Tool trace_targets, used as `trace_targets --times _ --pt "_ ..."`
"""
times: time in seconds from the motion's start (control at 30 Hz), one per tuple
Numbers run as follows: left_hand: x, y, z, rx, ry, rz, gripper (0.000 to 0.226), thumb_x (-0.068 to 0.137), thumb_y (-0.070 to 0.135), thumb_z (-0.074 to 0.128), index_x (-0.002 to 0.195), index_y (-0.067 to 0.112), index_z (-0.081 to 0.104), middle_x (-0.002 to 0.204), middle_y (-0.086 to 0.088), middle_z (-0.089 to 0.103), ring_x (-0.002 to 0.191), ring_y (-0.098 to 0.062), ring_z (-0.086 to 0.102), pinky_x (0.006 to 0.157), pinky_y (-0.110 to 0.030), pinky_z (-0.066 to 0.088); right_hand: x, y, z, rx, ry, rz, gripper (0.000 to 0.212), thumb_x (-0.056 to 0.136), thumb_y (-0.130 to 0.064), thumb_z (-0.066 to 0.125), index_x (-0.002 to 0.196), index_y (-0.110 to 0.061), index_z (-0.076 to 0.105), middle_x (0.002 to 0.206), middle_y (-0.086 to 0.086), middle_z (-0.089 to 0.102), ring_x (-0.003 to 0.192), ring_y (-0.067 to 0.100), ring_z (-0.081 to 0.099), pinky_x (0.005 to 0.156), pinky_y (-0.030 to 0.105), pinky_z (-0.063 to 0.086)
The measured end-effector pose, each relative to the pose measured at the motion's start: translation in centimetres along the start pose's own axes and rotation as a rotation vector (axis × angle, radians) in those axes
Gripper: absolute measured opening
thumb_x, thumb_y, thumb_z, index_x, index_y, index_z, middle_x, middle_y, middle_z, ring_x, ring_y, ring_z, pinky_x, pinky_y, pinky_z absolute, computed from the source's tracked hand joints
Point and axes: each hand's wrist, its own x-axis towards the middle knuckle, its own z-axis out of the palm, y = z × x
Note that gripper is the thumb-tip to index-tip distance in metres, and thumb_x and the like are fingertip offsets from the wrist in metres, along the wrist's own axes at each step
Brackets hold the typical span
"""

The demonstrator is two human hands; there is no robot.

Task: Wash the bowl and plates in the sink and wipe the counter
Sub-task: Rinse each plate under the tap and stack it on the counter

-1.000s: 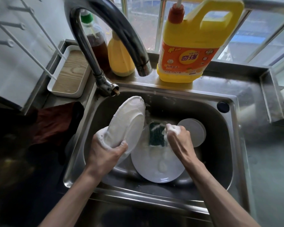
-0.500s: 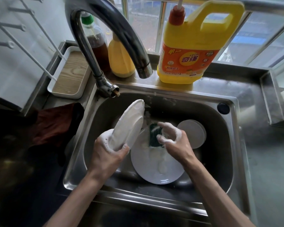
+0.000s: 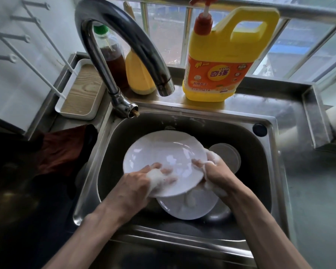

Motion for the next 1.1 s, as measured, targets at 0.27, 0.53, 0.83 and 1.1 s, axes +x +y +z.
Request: trace_targets --times 0.27,0.53,0.83,1.1 --pt "1.2 -1.6 -2.2 -0.203 0.027 -0.135 0.087 0.059 0.064 0.079 0.139 0.035 0.06 0.14 0.013 0.062 0.131 0.001 0.054 0.113 -0.031 0.047 -0.2 0.8 -0.9 0.043 0.235 -0.132 0.02 0.106 -0.021 0.058 0.124 -0.026 0.066 0.104 0.001 0.077 0.089 0.017 0.077 0.074 0.033 0.061" --pt "2.0 -0.4 -3.2 -0.672 0.346 -0.328 0.026 0.075 0.028 0.086 0.093 0.011 0.077 0.079 0.0 0.078 0.063 -0.02 0.075 0.062 -0.035 0.063 -1.2 0.9 -1.1 0.04 0.261 -0.171 0.026 0.106 -0.022 0.057 0.13 -0.032 0.063 0.111 -0.002 0.075 0.1 0.018 0.074 0.092 0.045 0.061" --pt "7.1 -2.7 -4.7 -1.066 0.737 -0.853 0.027 0.099 0.038 0.067 0.094 0.012 0.071 0.084 -0.006 0.077 0.069 -0.012 0.071 0.065 -0.029 0.061 -1.4 0.8 1.0 0.035 0.272 -0.333 0.021 0.107 -0.024 0.058 0.125 -0.031 0.066 0.108 -0.006 0.077 0.102 0.01 0.073 0.089 0.032 0.058" --pt "8.2 -3.8 -5.1 -1.492 0.69 -0.778 0.055 0.07 0.034 0.087 0.116 0.008 0.07 0.105 -0.005 0.076 0.095 -0.02 0.076 0.081 -0.031 0.061 -1.8 0.7 1.5 -0.005 0.283 -0.381 0.022 0.107 -0.025 0.058 0.127 -0.03 0.065 0.108 -0.009 0.076 0.101 0.004 0.072 0.09 0.029 0.056"
